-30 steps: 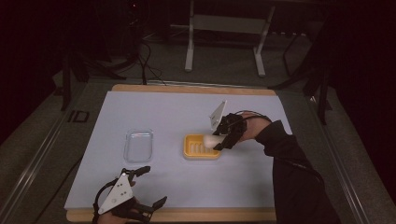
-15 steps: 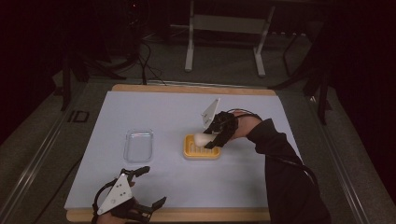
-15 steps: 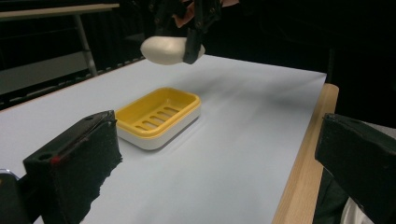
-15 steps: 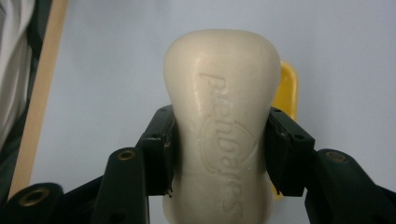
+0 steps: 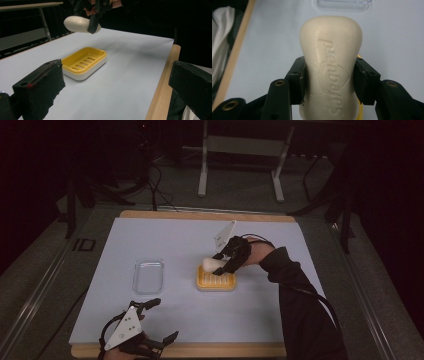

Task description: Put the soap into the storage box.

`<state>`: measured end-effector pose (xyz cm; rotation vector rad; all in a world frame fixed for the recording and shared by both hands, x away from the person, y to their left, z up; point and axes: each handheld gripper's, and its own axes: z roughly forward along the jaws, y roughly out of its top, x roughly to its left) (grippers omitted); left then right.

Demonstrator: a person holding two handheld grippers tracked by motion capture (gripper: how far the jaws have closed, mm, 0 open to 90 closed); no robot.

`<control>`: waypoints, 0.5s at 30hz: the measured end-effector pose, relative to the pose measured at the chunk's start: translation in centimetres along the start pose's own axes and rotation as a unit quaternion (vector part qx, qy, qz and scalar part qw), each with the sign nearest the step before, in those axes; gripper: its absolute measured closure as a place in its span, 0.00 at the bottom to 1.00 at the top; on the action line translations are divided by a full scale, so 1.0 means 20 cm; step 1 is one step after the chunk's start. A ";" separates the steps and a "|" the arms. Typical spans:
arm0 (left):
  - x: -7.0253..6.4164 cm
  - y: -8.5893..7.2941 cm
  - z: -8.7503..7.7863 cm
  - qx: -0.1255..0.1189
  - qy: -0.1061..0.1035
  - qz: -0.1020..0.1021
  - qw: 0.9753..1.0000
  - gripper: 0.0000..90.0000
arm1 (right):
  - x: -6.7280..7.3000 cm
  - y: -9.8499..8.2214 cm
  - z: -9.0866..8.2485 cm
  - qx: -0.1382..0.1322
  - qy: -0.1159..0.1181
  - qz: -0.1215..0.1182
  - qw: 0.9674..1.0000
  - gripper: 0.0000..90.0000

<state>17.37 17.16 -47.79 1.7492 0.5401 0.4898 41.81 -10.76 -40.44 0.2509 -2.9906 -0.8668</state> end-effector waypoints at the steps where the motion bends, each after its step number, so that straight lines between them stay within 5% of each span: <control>1: 0.00 0.00 0.00 0.001 -0.001 0.001 1.000 0.00 | 0.00 -0.01 0.02 0.002 -0.002 -0.003 1.000 0.55; 15: -0.01 0.00 0.00 0.002 -0.006 0.001 1.000 0.00 | -0.06 -0.09 0.18 0.025 0.000 0.004 1.000 0.55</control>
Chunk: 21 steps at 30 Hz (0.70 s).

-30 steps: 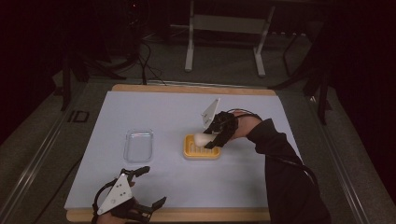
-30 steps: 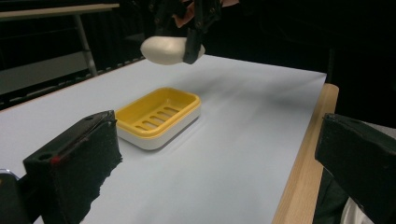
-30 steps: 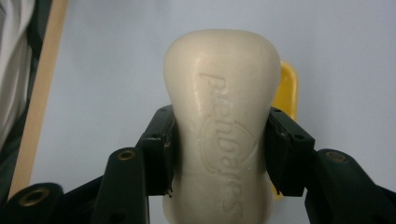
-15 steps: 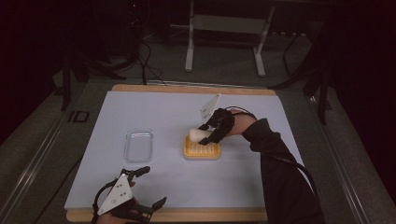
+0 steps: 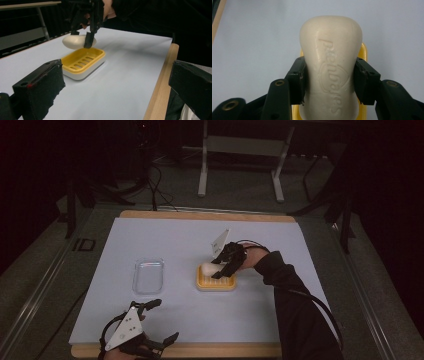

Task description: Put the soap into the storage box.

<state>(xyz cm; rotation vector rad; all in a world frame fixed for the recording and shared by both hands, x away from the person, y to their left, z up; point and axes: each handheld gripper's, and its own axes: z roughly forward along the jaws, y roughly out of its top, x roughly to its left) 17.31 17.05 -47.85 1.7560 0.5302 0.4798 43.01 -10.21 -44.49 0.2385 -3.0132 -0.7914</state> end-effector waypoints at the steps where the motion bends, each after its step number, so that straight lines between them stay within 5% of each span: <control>1: 0.00 0.00 0.00 0.000 0.000 0.001 1.000 0.00 | 0.00 -0.01 0.01 -0.003 -0.002 0.003 1.000 0.55; 21: 0.00 -0.01 0.00 0.004 -0.002 -0.001 1.000 0.00 | -0.04 -0.13 0.18 0.025 0.003 0.021 0.999 0.55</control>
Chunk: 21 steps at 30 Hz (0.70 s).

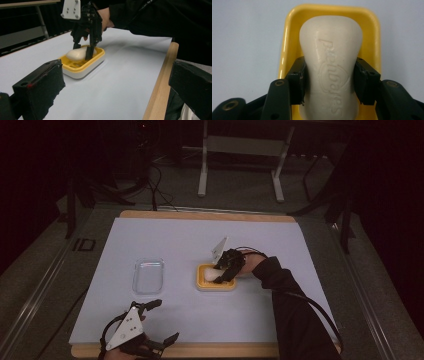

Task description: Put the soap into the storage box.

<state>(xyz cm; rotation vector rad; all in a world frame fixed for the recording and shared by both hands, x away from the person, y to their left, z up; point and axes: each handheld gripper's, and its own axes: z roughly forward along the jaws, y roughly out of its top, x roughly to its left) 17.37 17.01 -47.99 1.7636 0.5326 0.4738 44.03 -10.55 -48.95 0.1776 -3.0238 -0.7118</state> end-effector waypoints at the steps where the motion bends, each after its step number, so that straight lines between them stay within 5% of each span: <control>1: 0.00 0.00 0.00 0.000 0.000 0.000 1.000 0.00 | 0.00 -0.01 0.01 0.003 -0.002 0.002 1.000 0.55; 13: 0.00 0.00 0.00 0.006 -0.002 0.002 1.000 0.00 | 0.01 0.00 0.04 0.020 -0.006 0.009 1.000 0.53; 21: 0.00 0.00 0.01 0.005 -0.002 0.001 1.000 0.00 | 0.02 0.04 -0.05 0.006 -0.011 0.013 1.000 0.50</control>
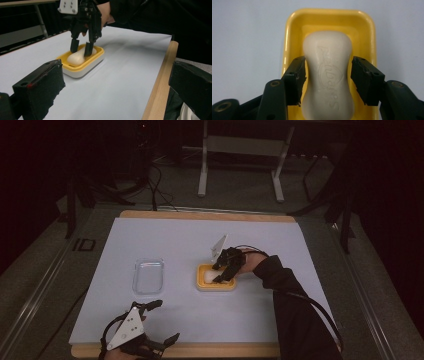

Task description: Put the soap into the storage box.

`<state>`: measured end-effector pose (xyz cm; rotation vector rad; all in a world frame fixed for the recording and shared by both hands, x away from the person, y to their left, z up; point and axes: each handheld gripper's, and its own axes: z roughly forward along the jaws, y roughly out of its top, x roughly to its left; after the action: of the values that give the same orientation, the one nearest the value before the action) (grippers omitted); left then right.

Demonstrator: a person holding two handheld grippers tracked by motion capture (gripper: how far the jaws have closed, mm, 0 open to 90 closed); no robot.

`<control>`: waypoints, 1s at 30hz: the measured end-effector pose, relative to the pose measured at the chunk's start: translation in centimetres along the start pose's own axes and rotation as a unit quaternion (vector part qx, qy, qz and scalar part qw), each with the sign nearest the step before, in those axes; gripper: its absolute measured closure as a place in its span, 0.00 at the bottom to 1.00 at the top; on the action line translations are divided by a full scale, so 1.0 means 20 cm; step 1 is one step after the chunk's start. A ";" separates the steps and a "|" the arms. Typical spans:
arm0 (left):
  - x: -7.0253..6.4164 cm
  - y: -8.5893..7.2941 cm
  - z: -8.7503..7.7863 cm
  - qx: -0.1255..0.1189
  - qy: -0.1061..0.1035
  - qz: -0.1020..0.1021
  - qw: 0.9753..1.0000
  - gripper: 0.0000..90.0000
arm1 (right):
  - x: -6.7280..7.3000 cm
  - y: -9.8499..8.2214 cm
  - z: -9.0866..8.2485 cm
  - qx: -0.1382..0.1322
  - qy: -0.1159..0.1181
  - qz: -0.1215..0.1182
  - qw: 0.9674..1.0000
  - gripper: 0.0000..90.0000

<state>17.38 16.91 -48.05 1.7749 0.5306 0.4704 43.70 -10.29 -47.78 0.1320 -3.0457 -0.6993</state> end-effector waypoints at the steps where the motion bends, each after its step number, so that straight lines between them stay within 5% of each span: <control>1: 0.00 0.00 0.00 0.000 0.000 0.001 1.000 0.00 | 0.00 0.00 0.00 0.000 0.000 0.000 1.000 0.50; 23: 0.00 0.00 0.00 0.002 0.001 0.000 1.000 0.00 | 0.06 0.01 -0.21 -0.002 -0.048 0.043 0.998 0.46; 28: 0.00 0.00 0.01 0.002 0.001 -0.002 1.000 0.00 | 0.06 0.01 -0.23 0.010 -0.066 0.090 0.994 0.39; 30: 0.00 0.00 0.01 0.002 0.001 -0.002 1.000 0.00 | 0.04 0.01 -0.24 0.017 -0.061 0.128 0.990 0.36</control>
<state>17.50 16.83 -48.07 1.7772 0.5360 0.4681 43.07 -12.31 -43.41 -0.3083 -3.1067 -0.6581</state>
